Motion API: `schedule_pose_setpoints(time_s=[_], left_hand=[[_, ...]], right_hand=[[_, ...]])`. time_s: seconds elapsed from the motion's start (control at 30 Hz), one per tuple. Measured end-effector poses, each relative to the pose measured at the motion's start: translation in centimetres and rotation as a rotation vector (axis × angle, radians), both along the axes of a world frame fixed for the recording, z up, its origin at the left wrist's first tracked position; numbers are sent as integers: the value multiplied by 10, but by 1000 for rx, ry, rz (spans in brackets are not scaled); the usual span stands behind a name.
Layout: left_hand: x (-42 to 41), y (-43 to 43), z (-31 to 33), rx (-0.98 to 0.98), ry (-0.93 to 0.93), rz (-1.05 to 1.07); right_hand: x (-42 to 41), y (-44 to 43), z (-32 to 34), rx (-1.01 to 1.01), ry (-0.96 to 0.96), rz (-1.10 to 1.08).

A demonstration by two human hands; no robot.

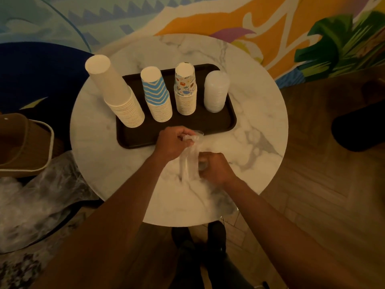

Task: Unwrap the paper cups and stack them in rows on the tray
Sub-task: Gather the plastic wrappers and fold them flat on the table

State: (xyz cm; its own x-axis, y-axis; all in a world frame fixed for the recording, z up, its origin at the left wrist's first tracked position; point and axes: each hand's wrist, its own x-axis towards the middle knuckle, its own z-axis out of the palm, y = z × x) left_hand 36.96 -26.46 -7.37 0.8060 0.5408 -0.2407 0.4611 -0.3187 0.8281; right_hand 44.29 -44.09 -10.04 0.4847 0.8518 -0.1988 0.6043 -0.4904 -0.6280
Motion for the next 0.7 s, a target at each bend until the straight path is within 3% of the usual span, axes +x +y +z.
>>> schedule_pose_setpoints(time_s=[0.3,0.43,0.6,0.7], left_hand=[[11,-16,-25,176,61,2],[5,-27,-36,352,112,-35],[4,-32,-37,415,153,-11],[5,-33,-33,422,156,21]], right_hand=[[11,-20,-2,5,132,58],[11,-32,6,34,173,47],[-3,-52,19,170,241,-137],[-18,-71,23,113,194,22]])
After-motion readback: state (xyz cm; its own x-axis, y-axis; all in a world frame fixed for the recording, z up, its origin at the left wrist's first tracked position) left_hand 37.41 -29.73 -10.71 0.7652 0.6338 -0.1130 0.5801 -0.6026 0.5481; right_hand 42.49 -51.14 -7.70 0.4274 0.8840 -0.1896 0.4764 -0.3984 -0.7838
